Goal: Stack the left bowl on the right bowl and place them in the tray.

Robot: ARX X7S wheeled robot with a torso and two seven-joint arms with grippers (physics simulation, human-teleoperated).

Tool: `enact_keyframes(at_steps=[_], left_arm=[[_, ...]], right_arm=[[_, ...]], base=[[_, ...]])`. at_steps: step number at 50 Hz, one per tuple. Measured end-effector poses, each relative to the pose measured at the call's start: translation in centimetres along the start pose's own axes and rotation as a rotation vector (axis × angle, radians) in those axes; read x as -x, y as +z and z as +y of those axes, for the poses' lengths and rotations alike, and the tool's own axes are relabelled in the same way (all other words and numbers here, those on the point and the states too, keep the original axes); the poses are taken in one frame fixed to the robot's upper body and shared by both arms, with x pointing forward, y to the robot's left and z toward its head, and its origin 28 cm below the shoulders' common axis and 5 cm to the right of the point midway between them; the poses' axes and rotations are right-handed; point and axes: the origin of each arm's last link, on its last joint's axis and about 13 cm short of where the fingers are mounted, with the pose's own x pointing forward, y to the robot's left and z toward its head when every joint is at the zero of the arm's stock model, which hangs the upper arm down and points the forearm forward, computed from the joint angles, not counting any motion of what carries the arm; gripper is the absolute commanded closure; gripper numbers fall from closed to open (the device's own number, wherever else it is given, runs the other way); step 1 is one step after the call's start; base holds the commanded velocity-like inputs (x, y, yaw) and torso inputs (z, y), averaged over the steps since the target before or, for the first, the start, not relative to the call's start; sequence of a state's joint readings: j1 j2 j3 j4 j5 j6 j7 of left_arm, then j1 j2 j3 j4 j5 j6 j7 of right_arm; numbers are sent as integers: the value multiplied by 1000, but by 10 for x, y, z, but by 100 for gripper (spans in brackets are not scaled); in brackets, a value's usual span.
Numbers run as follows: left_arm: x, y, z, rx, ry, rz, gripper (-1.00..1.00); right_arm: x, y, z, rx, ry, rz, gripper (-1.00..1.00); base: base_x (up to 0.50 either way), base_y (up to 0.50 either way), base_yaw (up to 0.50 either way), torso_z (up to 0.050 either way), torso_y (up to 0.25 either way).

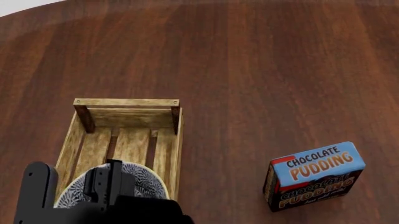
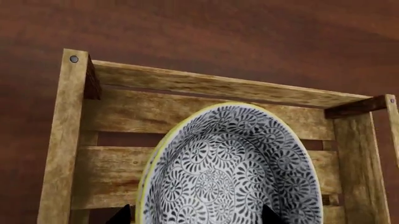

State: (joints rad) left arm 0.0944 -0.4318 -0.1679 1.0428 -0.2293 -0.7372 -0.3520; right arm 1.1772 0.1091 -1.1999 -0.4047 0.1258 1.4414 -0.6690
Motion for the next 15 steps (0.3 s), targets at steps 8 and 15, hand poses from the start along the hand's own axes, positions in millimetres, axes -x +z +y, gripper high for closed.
enact_keyframes(at_steps=[8,15], left_arm=[[-1,2,-1,2,-4,-4,-100],[-1,3,-2,3,-8,-8,-100]], right_arm=[[14,1,2,1,-36,-3,-100],[26,1,5,-10,-72,-5,-100]], base=[[0,0,0,0,0],[0,0,0,0,0]])
